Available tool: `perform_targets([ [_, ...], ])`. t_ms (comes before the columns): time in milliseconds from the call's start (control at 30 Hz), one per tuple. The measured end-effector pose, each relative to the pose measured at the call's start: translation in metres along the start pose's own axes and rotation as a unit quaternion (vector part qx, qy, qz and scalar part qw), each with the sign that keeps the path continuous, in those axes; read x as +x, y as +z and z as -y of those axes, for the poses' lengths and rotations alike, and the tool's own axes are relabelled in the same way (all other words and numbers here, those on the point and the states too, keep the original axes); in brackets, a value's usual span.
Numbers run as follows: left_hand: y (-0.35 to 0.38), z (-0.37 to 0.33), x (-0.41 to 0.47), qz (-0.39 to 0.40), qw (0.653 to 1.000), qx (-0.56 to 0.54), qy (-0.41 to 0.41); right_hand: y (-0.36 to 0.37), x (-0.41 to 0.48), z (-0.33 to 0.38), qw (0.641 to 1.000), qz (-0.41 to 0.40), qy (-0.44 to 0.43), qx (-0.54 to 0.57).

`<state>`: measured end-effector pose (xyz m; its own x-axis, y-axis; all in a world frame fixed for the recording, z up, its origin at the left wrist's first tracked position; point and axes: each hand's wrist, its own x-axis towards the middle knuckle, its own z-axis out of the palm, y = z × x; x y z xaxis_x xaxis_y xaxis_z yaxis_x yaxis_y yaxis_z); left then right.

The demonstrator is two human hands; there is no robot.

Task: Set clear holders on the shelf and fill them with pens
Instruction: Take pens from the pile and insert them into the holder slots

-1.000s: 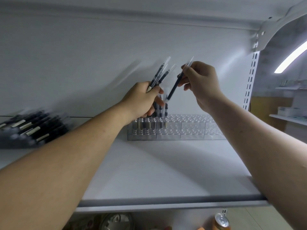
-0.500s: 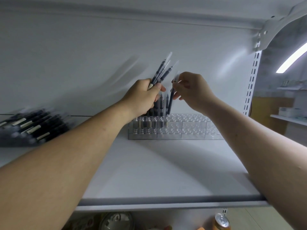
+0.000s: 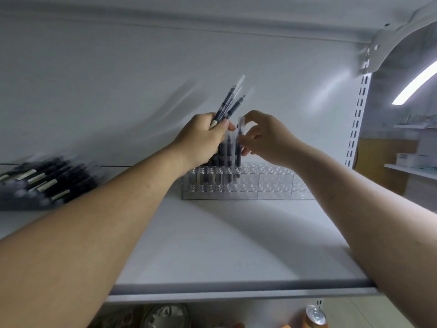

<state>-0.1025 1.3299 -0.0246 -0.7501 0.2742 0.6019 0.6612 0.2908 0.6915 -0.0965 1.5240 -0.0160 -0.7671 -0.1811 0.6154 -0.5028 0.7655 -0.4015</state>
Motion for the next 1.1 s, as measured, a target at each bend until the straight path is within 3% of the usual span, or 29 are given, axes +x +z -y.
perform_targets([
  [233,0.000,-0.001,-0.001,0.011,1.000,-0.012,-0.002,0.000,-0.002,-0.001,0.998,0.048,0.009,-0.024],
  [367,0.000,-0.002,-0.002,0.014,0.999,-0.033,-0.012,-0.006,0.003,-0.006,1.000,-0.023,0.008,-0.019],
  [500,0.001,-0.002,-0.001,0.025,0.998,-0.045,-0.026,-0.012,0.008,-0.003,0.984,-0.131,-0.017,0.118],
  [600,0.002,-0.002,-0.002,0.032,0.998,-0.050,-0.032,-0.012,0.007,0.004,0.964,-0.122,-0.015,0.234],
  [900,0.002,-0.002,-0.002,0.059,0.995,-0.068,-0.035,-0.011,0.007,0.006,0.941,-0.092,0.029,0.326],
  [1100,0.003,-0.003,-0.003,0.045,0.995,-0.081,-0.040,-0.015,0.009,0.010,0.905,-0.153,0.051,0.395],
])
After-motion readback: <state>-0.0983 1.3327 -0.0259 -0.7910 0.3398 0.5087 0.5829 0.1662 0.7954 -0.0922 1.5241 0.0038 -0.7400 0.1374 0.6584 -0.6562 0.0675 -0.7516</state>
